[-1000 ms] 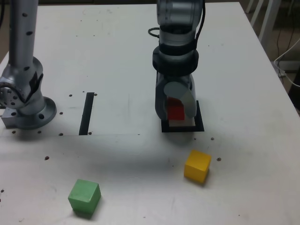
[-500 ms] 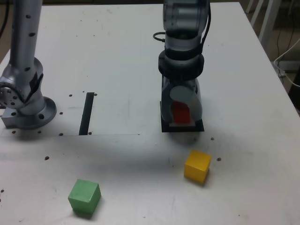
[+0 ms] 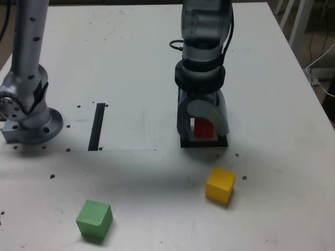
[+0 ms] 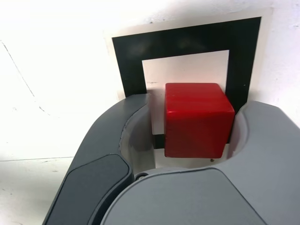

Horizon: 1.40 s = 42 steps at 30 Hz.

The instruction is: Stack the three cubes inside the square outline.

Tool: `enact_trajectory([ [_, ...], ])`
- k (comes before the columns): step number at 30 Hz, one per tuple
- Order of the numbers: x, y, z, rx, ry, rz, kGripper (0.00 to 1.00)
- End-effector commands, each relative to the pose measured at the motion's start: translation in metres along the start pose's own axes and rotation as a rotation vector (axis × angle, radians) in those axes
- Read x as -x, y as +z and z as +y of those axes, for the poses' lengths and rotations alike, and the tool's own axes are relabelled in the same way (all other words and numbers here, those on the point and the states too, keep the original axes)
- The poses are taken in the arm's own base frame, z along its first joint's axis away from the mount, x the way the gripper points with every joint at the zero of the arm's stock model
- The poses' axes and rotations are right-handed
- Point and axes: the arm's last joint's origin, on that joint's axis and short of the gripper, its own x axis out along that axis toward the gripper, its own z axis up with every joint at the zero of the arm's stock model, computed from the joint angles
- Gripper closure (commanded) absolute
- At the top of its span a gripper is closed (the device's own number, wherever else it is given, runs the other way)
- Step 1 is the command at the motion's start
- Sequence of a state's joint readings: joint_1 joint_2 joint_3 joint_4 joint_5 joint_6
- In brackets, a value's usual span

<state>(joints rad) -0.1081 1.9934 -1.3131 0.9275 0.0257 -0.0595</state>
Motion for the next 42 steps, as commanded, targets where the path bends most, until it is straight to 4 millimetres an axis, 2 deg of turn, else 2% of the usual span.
enact_trajectory([
  [1,0.004,-0.003,-0.001,-0.003,0.004,-0.01,0.01],
  [18,0.031,-0.031,-0.025,-0.093,0.059,-0.038,0.01],
  [22,0.038,-0.034,-0.038,-0.135,0.062,-0.035,0.0],
  [27,0.045,-0.032,-0.063,-0.207,0.063,-0.026,0.0],
  [42,0.039,-0.027,-0.105,-0.316,0.045,0.006,0.01],
])
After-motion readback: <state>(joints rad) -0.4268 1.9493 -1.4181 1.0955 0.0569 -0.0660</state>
